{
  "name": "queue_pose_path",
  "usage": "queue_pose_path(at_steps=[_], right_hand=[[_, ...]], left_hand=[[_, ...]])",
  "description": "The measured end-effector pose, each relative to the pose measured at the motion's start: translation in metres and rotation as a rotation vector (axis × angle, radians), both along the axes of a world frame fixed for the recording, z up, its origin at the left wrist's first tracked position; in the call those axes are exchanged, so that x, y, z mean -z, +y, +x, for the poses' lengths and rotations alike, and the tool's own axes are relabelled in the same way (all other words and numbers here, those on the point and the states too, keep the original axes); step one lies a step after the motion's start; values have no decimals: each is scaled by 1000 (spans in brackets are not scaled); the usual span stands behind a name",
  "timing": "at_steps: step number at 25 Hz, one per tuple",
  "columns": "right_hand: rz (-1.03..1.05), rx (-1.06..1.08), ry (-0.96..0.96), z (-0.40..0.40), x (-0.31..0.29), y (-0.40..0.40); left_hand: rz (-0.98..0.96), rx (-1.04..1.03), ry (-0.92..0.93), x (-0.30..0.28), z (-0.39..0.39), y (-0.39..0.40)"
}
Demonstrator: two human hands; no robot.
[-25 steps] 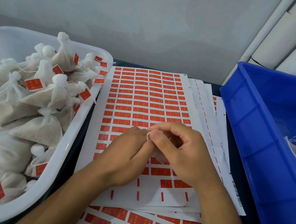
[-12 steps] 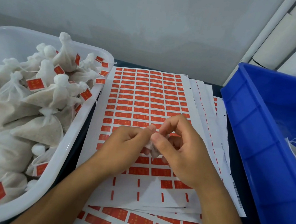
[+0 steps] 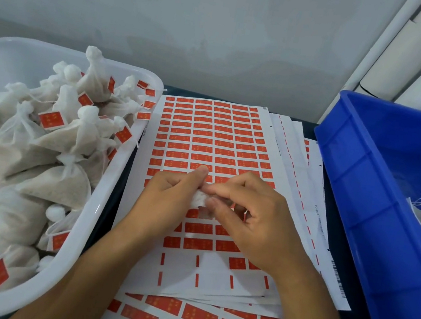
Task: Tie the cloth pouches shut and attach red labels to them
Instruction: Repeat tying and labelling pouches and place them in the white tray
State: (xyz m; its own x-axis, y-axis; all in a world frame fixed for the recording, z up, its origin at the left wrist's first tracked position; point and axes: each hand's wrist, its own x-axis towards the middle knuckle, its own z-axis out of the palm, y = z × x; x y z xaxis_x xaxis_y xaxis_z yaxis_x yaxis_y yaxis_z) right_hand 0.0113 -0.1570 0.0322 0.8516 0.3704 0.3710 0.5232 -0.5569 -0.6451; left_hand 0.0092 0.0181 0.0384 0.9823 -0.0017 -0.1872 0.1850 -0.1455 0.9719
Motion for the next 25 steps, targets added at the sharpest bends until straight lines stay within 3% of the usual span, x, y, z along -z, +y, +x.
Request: queue_pose_path(at_steps=[5, 12, 17, 25], right_hand=[[-131, -5, -18, -2, 2, -1], [-36, 110, -50, 2, 3, -3], [201, 186, -3, 4, 2, -3], [446, 259, 104, 2, -3, 7]], left_hand=[[68, -8, 43, -3, 1, -1], [55, 120, 18, 1, -1, 2], [-3, 254, -181, -4, -2, 0], [-26, 13, -301, 0, -4, -11]])
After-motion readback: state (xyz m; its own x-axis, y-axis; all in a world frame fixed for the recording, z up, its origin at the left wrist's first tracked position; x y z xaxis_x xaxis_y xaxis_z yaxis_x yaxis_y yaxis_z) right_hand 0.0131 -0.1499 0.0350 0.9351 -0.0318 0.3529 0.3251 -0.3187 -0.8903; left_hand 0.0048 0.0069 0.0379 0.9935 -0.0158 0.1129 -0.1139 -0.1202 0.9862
